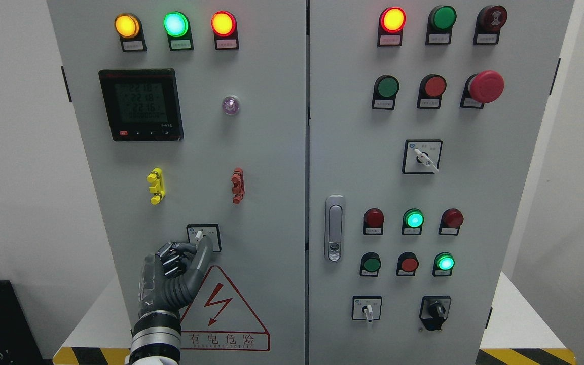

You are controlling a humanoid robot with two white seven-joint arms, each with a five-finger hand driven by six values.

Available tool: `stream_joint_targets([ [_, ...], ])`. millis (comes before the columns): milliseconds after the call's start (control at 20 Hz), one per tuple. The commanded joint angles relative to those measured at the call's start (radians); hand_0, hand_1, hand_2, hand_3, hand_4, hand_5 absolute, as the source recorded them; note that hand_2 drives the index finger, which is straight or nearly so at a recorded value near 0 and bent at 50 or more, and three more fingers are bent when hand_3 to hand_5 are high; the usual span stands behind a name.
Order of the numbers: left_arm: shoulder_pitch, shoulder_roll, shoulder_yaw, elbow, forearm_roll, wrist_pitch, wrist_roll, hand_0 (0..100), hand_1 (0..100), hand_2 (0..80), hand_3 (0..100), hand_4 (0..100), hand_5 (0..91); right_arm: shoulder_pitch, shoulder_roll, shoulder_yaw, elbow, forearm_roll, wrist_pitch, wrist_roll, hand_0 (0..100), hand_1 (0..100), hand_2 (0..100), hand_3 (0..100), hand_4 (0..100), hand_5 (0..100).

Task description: Turn on light switch 1

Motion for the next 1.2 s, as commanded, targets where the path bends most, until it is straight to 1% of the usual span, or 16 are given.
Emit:
stream_joint_targets([
  [0,0.001,0.000,-0.002,0.001,-0.005,0.001,0.000,40,61,58.9,100,97,88.2,0.000,0.000,0.000,0.000,-0.025,-0.001,0.001,0,0,0,0,0,0],
  [950,0.001,0.000,-0.003,0.001,-0.003,0.001,0.000,48,56,59.0,100,98,88.4,0.000,0.000,0.000,0.000,-0.025,0.000,0.001,0,0,0,0,0,0],
  [1150,0.001,0.000,-0.003,0.001,-0.003,0.001,0.000,52,55,59.1,100,98,88.3,0.000,0.000,0.000,0.000,-0.025,0.000,0.001,0,0,0,0,0,0],
])
